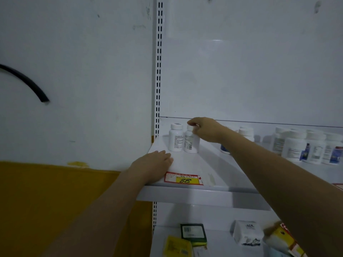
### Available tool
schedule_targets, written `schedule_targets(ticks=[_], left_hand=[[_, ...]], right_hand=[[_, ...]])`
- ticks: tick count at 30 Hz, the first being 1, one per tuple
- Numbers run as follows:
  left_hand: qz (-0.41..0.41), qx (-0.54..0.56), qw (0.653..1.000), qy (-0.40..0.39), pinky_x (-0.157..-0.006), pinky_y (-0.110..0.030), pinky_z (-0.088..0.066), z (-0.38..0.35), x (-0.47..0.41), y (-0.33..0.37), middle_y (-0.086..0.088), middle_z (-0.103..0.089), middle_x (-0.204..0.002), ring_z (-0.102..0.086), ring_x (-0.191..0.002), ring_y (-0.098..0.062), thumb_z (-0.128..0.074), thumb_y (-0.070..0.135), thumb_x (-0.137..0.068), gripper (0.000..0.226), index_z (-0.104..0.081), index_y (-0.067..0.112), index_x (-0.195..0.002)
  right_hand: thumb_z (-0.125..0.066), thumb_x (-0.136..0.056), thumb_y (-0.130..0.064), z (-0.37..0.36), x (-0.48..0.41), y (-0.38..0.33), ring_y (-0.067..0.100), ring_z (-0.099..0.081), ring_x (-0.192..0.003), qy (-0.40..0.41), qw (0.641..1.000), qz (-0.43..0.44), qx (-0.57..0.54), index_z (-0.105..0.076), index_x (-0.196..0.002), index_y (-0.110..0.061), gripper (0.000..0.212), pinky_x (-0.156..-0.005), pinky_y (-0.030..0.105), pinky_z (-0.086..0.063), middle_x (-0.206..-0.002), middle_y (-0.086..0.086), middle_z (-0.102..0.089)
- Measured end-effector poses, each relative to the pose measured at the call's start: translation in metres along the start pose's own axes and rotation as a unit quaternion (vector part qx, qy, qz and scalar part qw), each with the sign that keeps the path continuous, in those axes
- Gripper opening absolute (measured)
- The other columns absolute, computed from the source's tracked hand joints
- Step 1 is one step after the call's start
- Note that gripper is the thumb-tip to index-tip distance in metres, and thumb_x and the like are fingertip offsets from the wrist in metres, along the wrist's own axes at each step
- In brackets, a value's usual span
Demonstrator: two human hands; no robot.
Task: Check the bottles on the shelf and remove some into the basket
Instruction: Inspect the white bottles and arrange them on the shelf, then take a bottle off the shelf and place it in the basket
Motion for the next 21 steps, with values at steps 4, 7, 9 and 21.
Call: schedule_targets(ticks=[4,7,9,21], left_hand=[[0.007,0.011,1.000,0.000,-0.116,-0.037,-0.018,-0.001,-0.001,-0.002,-0.009,-0.013,-0.157,-0.015,-0.143,-0.025,-0.028,0.015,-0.102,0.049,-0.016,0.010,-0.149],[0.031,0.058,0.998,0.008,-0.116,-0.036,-0.016,-0.002,-0.001,-0.003,-0.007,-0.010,-0.158,-0.012,-0.144,-0.025,-0.027,0.015,-0.103,0.049,-0.014,0.011,-0.149],[0.050,0.127,0.990,0.031,-0.115,-0.034,-0.017,-0.001,0.000,-0.003,-0.007,-0.014,-0.157,-0.017,-0.143,-0.023,-0.025,0.018,-0.103,0.047,-0.017,0.011,-0.149],[0.050,0.288,0.940,0.174,-0.085,-0.029,-0.035,0.038,-0.004,0.033,-0.006,-0.058,-0.127,-0.052,-0.111,-0.023,-0.033,0.040,-0.099,0.039,-0.059,0.025,-0.124]], right_hand=[[-0.037,-0.095,-0.004,-0.001,0.000,-0.001,0.022,-0.038,-0.134,-0.020,1.000,0.002,0.014,-0.040,-0.143,-0.018,0.050,-0.099,0.024,-0.033,-0.148,0.003,-0.041],[-0.038,-0.095,-0.003,0.000,0.004,-0.003,0.023,-0.034,-0.137,-0.026,1.000,0.004,0.008,-0.033,-0.146,-0.023,0.056,-0.107,0.029,-0.031,-0.151,0.004,-0.036],[-0.040,-0.094,-0.004,0.005,0.008,-0.002,0.022,-0.035,-0.137,-0.011,1.000,0.010,0.010,-0.037,-0.144,-0.024,0.054,-0.105,0.028,-0.032,-0.151,0.003,-0.037],[-0.045,-0.095,-0.013,0.100,0.052,0.062,0.022,-0.050,-0.123,0.106,0.989,-0.016,0.101,-0.057,-0.127,-0.019,0.035,-0.104,0.034,-0.040,-0.136,0.003,-0.054]])
Point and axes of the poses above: each hand's wrist, its own x-axis away from the middle knuckle, its own z-axis out of the back of the hand, y = z × x, the point moved 3 cm from there along -x, towards the middle knuckle
